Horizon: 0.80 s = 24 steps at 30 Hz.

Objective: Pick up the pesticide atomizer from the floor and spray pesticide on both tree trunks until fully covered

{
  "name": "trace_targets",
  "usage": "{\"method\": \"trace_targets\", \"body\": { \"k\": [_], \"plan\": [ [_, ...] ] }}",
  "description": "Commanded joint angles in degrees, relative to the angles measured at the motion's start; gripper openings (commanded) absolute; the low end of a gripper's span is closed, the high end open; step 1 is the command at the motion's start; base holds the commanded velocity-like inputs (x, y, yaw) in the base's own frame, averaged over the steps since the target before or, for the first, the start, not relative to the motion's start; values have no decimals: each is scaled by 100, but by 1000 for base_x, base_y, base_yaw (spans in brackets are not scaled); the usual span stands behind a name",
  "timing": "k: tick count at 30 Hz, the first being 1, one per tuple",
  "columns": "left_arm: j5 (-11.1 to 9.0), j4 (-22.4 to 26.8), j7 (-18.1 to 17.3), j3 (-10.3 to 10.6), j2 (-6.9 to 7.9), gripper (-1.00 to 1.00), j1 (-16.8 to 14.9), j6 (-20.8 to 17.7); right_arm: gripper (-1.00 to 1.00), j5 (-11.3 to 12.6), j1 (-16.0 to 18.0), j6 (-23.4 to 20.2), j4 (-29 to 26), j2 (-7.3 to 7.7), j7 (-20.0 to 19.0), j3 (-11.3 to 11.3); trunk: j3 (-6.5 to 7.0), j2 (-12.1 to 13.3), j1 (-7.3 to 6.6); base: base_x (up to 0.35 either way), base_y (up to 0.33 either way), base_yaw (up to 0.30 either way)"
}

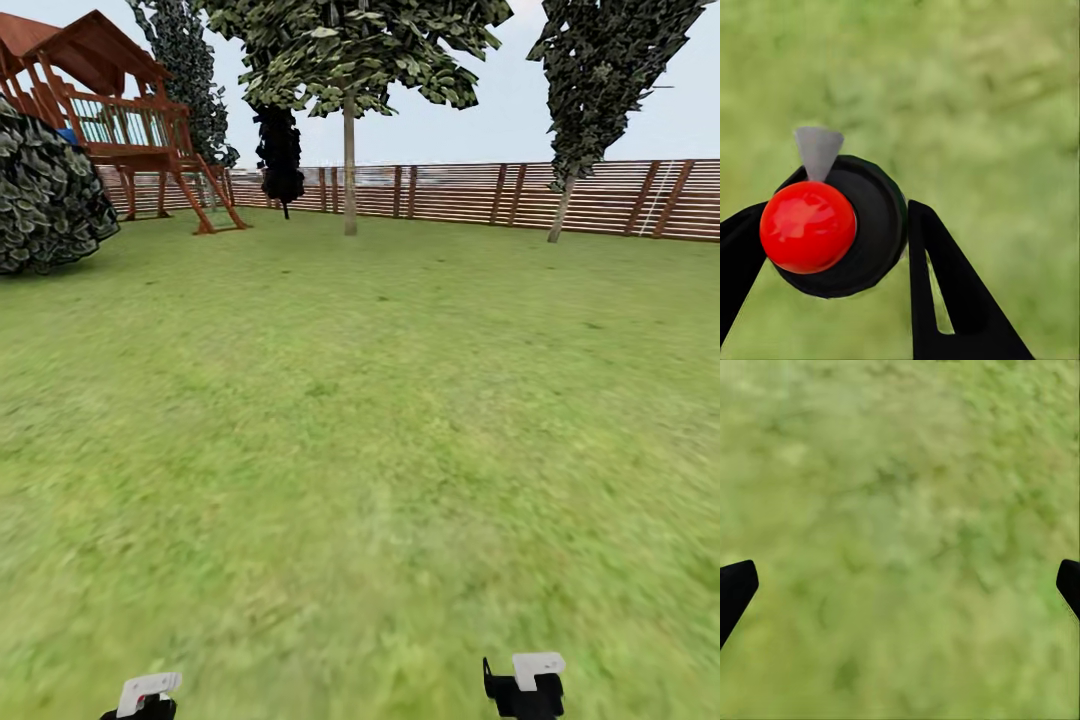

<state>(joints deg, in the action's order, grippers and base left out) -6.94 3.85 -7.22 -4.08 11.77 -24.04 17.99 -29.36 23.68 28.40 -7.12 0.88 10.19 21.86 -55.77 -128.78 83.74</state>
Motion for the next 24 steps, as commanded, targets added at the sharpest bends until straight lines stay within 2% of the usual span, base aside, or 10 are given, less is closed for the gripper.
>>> {"method": "trace_targets", "body": {
  "k": [1, 24],
  "plan": [
    [-53, -7, -60, -40, 1, -100, -2, 8, 100, -61, 5, 17, 9, 0, 31, 28, -5, -2, 3, 340, 0, 0],
    [-53, -7, -60, -40, 1, -100, -3, 8, 100, -61, 5, 17, 9, 0, 27, 28, -5, -2, 3, 340, 0, 0]
  ]
}}
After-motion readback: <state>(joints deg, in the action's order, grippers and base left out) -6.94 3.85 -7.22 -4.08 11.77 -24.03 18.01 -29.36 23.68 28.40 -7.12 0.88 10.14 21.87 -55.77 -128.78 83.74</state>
